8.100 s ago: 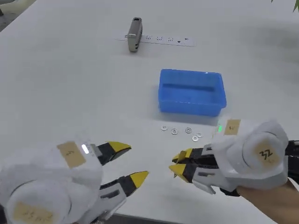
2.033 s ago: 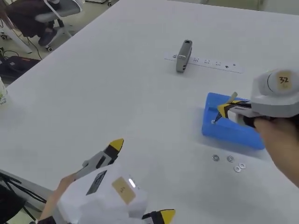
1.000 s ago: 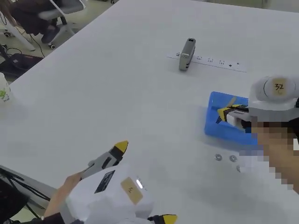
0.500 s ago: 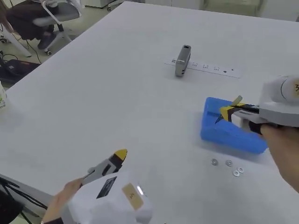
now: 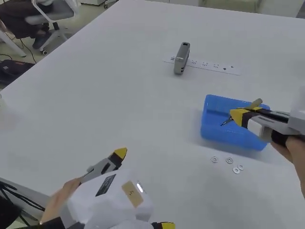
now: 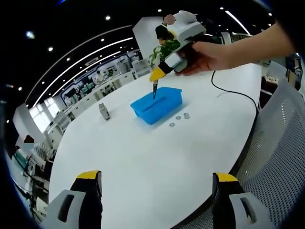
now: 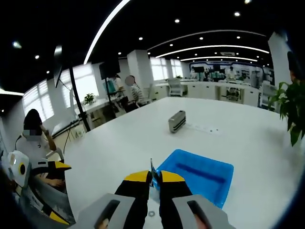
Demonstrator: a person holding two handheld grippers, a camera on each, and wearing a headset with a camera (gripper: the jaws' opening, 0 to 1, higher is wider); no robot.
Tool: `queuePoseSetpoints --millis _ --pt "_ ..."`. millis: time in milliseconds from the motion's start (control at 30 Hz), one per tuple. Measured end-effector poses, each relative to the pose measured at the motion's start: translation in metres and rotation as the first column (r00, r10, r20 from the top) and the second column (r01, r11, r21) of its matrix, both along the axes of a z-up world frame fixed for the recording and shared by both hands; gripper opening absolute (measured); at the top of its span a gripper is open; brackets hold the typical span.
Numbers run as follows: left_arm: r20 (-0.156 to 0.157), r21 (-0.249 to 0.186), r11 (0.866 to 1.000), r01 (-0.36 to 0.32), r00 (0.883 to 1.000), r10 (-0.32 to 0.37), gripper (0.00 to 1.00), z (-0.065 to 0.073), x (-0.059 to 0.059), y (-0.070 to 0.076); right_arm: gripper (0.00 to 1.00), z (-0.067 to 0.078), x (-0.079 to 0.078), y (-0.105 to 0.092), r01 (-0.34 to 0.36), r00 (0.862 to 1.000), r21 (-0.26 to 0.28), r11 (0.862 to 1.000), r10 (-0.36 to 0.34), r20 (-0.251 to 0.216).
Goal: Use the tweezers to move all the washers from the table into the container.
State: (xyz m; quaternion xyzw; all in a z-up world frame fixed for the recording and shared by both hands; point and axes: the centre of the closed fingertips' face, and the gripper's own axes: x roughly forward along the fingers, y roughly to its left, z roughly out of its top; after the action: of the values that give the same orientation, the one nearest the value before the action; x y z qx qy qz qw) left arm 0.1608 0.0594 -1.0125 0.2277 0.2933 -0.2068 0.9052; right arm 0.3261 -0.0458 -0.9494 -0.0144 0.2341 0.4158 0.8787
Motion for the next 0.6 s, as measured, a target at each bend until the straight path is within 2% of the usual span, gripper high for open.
queuePoseSetpoints --millis 200,367,433,500,600 --pt "0.008 -0.022 1.000 -0.007 1.000 0.007 0.99 0.003 0.001 -0.001 0.03 -0.014 -0.015 -0.002 -0.008 1.000 -0.030 1.000 0.007 -0.016" --pt "0.046 -0.053 0.998 -0.027 0.999 0.029 0.99 0.012 0.004 0.002 0.03 -0.033 -0.030 -0.002 -0.034 0.999 -0.094 0.995 0.032 -0.022" --pt "0.051 -0.059 0.998 -0.030 0.998 0.033 0.99 0.013 0.005 0.003 0.03 -0.039 -0.034 -0.001 -0.047 0.999 -0.112 0.993 0.044 -0.030" --pt "0.057 -0.070 0.997 -0.028 0.998 0.032 0.99 0.015 0.005 0.002 0.03 -0.048 -0.037 -0.002 -0.065 0.998 -0.156 0.986 0.062 -0.028" --pt "0.058 -0.067 0.997 -0.028 0.998 0.032 0.98 0.014 0.005 0.002 0.03 -0.054 -0.040 0.000 -0.074 0.997 -0.174 0.982 0.071 -0.024"
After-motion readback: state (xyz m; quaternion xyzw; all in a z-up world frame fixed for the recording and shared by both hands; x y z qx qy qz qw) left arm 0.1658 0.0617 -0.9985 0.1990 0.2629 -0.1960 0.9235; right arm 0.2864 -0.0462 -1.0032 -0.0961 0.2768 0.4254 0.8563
